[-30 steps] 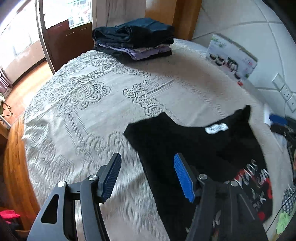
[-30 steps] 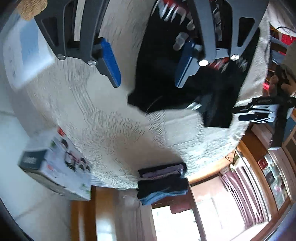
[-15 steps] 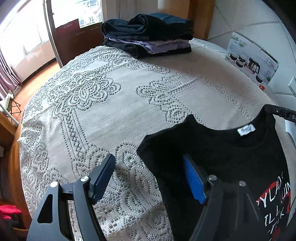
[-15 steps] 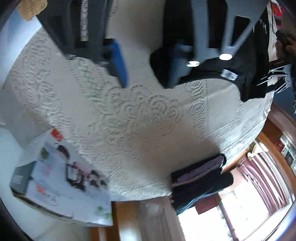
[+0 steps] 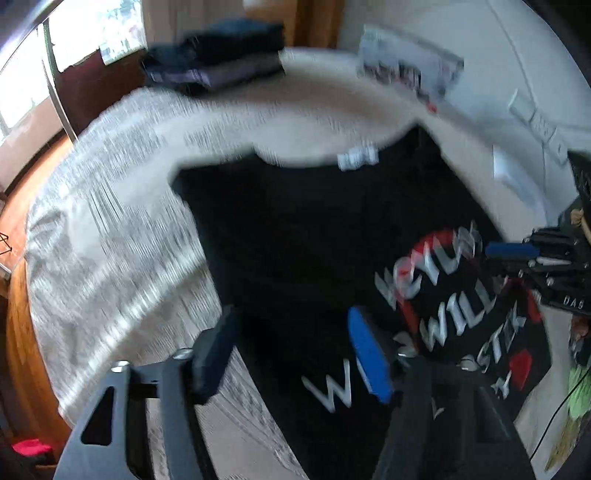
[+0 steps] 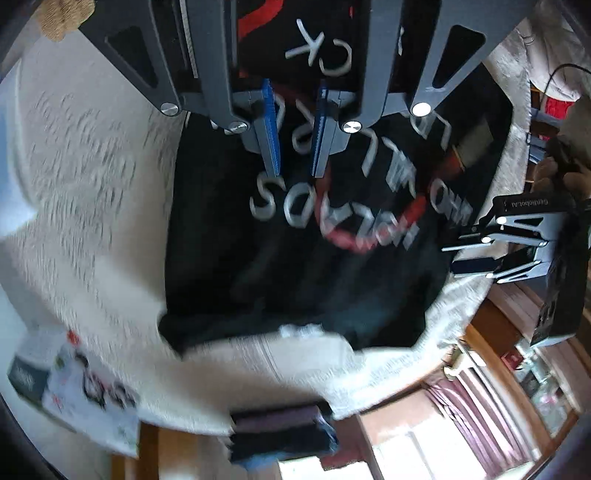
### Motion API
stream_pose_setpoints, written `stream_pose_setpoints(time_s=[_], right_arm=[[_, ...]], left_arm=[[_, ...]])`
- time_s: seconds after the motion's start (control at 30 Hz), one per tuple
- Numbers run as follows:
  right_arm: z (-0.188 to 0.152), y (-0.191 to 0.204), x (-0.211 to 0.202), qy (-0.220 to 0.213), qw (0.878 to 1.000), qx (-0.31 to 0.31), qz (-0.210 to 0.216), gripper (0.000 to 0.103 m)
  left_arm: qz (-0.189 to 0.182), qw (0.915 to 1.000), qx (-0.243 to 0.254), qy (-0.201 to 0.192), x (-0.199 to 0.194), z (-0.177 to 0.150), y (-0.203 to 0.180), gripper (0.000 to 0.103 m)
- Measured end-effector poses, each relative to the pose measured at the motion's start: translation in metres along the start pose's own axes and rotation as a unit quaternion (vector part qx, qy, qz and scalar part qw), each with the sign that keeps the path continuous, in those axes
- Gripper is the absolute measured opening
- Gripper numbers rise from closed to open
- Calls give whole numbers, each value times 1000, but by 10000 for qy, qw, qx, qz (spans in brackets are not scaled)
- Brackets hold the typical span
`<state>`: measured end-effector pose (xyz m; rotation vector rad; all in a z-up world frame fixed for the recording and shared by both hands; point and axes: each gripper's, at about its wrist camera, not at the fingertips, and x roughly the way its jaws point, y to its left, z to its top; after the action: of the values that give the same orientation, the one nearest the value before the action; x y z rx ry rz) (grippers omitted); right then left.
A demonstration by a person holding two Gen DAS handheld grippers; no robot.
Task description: Fold clothes
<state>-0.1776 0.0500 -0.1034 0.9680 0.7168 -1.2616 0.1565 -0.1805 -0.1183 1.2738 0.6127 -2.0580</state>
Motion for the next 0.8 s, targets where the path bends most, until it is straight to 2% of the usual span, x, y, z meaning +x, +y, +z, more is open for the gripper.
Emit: stream_pose_setpoints(time_s=[0.03, 0.1, 0.17, 0.23, 0.27, 0.37, 0.4, 0.47, 0.53, 0.63, 0.73, 0.8], right_arm=[[-6, -6, -1, -1, 9999, 130, -66, 9], [-20, -24, -7, -28, 9983, 506, -270, 4], [-27, -35, -16, -102, 9963, 723, -460, 3], [-35, -29, -27, -195, 9960, 740, -462, 7], [-39, -26, -33, -242, 9959, 744, -460, 7], [-62, -5, -49, -511, 9951, 837, 124, 7], [-65, 8, -48, -522, 9949, 817, 269, 7], [-74, 18, -40, -396, 9957, 783, 286, 7], [-85, 20, -31, -180, 9960, 866, 116, 7], [-105, 12, -36, -233, 9927, 1179, 110, 4], [-120, 7, -47, -306, 9900, 1374, 90, 4], [-127, 9, -58, -409, 9887, 1442, 64, 6]], left_arm=[[148, 9999, 1, 53, 3, -6, 2, 60], [209, 9997, -105, 12, -1, -12, 9, 61], [366, 9991, -204, -14, -8, -15, 14, 62], [471, 9984, -310, -53, -17, -18, 19, 62], [305, 9987, -391, -131, -27, -22, 20, 61], [-221, 9980, -515, -299, -51, -38, 14, 62], [-320, 9982, -404, -307, -53, -45, 4, 62], [-477, 9983, -175, -301, -56, -56, -14, 62], [-317, 9995, 44, -75, -47, -67, -29, 62], [-74, 9997, 112, 215, -37, -88, -37, 63], [171, 9996, 75, 194, -42, -99, -37, 71], [219, 9994, -13, 266, -47, -105, -35, 72]])
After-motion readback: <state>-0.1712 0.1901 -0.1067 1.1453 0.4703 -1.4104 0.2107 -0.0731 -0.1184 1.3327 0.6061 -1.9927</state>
